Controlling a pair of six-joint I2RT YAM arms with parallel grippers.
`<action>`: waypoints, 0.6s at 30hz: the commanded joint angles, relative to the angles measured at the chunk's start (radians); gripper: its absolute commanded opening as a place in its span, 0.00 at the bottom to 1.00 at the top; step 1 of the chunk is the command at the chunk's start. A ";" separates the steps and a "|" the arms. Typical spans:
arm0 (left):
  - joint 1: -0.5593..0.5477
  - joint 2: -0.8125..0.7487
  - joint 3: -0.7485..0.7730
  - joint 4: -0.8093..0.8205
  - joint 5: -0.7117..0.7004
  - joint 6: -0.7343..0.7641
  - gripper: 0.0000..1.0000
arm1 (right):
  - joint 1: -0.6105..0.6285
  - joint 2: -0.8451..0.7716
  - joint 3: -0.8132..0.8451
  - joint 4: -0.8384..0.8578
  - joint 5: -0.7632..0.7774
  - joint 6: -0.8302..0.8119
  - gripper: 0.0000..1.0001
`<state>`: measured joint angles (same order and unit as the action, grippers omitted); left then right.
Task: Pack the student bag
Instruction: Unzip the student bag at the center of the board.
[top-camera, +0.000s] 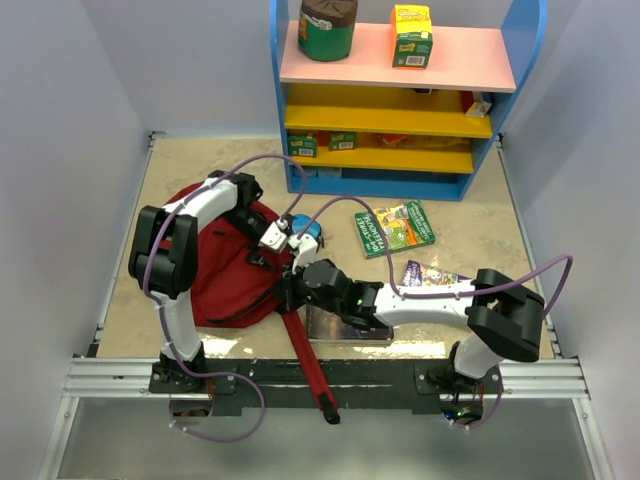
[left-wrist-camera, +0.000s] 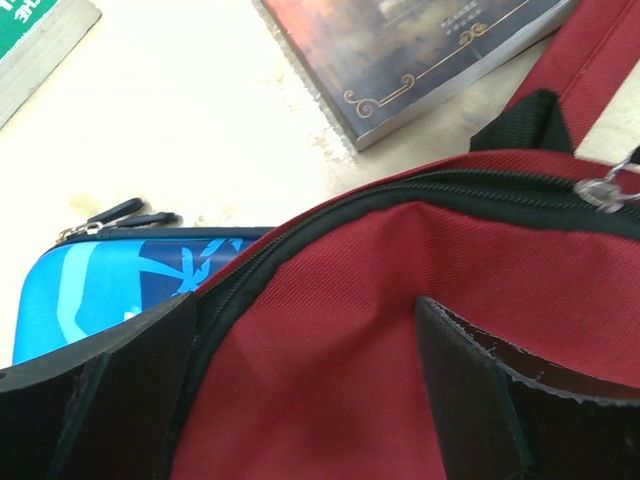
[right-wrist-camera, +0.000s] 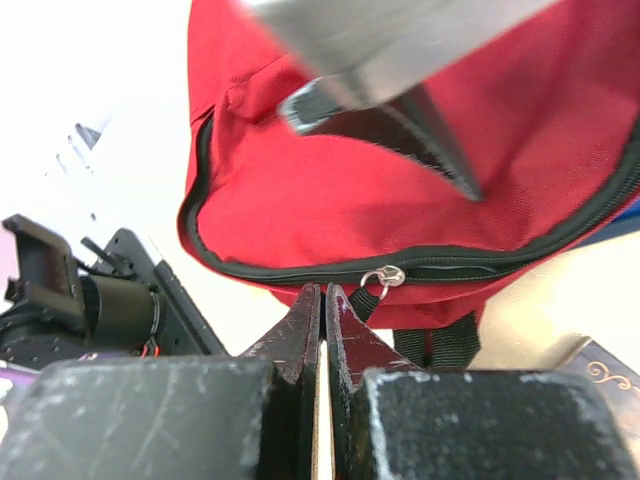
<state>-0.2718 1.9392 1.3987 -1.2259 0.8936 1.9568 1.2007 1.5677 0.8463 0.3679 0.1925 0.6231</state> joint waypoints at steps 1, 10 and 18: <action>-0.013 -0.008 -0.021 0.108 -0.019 0.113 0.94 | 0.017 -0.006 0.028 0.054 -0.018 -0.019 0.00; -0.037 0.027 -0.033 0.147 -0.058 0.064 0.00 | 0.019 0.009 0.069 0.026 0.005 -0.019 0.00; 0.034 -0.039 0.067 0.117 0.019 -0.110 0.00 | 0.036 0.046 0.115 0.005 0.013 -0.013 0.00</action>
<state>-0.2890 1.9388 1.3769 -1.1950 0.8501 1.9110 1.2098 1.5936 0.8936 0.3496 0.2047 0.6094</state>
